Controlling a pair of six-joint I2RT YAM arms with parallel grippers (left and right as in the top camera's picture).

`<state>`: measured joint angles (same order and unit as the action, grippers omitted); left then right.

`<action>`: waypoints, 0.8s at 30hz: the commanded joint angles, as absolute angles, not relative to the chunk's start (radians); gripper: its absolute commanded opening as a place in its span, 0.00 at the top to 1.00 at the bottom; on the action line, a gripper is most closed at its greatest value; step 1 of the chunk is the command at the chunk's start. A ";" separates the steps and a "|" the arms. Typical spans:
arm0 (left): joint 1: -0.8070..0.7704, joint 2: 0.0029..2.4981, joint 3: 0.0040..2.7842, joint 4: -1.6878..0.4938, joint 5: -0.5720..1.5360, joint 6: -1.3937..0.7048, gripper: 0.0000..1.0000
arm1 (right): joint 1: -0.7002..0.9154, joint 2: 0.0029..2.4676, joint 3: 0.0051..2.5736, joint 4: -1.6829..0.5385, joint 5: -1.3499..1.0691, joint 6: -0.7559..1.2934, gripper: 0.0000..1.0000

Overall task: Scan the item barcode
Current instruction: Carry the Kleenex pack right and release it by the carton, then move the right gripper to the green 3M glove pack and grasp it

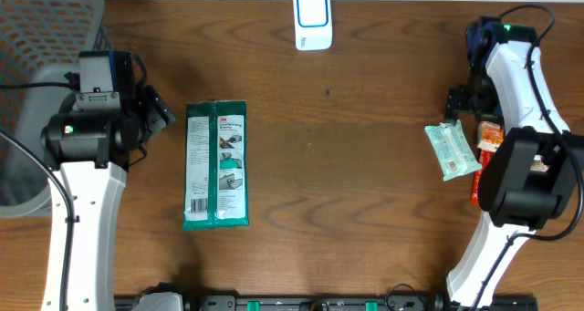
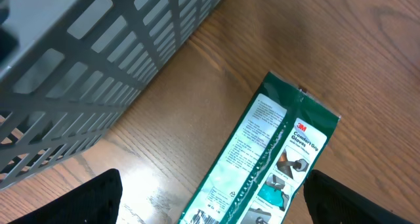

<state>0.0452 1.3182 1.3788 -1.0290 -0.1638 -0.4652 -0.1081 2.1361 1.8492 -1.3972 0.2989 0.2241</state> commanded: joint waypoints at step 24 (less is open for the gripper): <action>0.049 1.313 1.386 -1.032 -0.177 -0.453 0.11 | 0.619 2.122 1.596 -0.675 -0.417 0.372 0.20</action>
<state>0.0452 1.3182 1.3788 -1.0290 -0.1638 -0.4652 0.5369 2.1361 1.6482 -0.7284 -0.5091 0.2470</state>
